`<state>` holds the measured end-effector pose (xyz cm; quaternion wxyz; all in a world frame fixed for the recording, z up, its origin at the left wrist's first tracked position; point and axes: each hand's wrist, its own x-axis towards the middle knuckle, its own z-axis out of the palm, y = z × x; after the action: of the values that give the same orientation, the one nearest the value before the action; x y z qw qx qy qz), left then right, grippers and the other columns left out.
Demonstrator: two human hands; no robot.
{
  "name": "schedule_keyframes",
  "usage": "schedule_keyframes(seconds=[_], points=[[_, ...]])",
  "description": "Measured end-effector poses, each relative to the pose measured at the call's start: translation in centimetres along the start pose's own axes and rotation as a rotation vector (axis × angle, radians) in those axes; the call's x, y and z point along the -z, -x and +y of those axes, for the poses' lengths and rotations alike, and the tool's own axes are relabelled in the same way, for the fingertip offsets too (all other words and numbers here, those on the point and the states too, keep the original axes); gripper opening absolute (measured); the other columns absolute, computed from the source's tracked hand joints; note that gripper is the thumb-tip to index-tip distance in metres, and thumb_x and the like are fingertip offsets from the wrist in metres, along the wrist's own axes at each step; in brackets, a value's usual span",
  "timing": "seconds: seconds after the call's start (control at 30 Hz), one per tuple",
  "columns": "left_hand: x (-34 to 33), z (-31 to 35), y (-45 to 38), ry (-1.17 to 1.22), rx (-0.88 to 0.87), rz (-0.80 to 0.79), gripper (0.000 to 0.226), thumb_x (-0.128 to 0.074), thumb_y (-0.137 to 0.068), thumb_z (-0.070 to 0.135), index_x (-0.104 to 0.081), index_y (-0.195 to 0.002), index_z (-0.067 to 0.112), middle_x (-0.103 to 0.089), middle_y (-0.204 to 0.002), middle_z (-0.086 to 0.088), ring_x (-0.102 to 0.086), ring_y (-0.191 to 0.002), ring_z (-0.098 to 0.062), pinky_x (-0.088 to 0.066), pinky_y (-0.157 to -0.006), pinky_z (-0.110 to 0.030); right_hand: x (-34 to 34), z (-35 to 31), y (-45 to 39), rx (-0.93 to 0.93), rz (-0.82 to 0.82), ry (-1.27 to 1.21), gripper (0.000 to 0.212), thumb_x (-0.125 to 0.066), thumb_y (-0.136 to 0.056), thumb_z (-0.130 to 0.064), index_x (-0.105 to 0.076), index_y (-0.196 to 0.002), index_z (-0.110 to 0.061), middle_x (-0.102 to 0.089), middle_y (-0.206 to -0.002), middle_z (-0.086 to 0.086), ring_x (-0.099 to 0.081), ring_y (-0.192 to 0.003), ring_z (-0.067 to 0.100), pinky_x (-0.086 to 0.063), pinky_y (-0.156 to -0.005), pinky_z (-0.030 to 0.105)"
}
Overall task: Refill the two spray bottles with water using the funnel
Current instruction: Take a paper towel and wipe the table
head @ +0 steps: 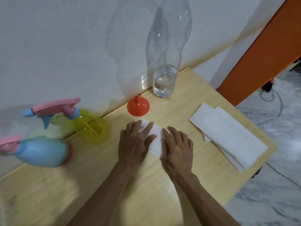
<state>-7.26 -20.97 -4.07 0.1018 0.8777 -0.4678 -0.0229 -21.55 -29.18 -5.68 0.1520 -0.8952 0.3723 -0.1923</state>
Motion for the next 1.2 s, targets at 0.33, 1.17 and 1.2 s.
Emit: schedule_keyframes(seconds=[0.33, 1.17, 1.2], points=[[-1.3, -0.7, 0.4, -0.028, -0.049, -0.134, 0.067, -0.001, -0.100, 0.059, -0.024, -0.156, 0.031, -0.020, -0.165, -0.002, -0.012, -0.153, -0.027, -0.012, -0.121, -0.051, 0.3, -0.9, 1.7, -0.205, -0.324, 0.132, 0.065, -0.008, -0.101, -0.067, 0.006, -0.159, -0.041, 0.016, -0.168, -0.005, 0.023, -0.154, 0.020, 0.013, -0.122, 0.052], [-0.8, -4.5, 5.2, 0.102, 0.002, -0.108, 0.077, 0.002, -0.092, 0.044, -0.020, -0.155, 0.005, -0.016, -0.164, -0.011, -0.001, -0.153, -0.020, 0.006, -0.119, -0.030, -1.2, -5.4, 3.8, 0.029, -0.489, 0.070, 0.061, -0.003, -0.104, -0.039, 0.013, -0.160, -0.022, 0.022, -0.166, -0.011, 0.034, -0.149, 0.021, 0.016, -0.118, 0.061], [-0.7, -4.8, 6.0, 0.110, 0.028, -0.105, 0.077, 0.002, -0.091, 0.044, -0.018, -0.155, 0.005, -0.014, -0.165, -0.010, 0.003, -0.151, -0.017, 0.008, -0.118, -0.028, -1.1, -5.8, 4.1, 0.057, -0.510, 0.067, 0.060, -0.004, -0.104, -0.038, 0.016, -0.159, -0.023, 0.022, -0.166, -0.010, 0.034, -0.149, 0.021, 0.015, -0.118, 0.062]])
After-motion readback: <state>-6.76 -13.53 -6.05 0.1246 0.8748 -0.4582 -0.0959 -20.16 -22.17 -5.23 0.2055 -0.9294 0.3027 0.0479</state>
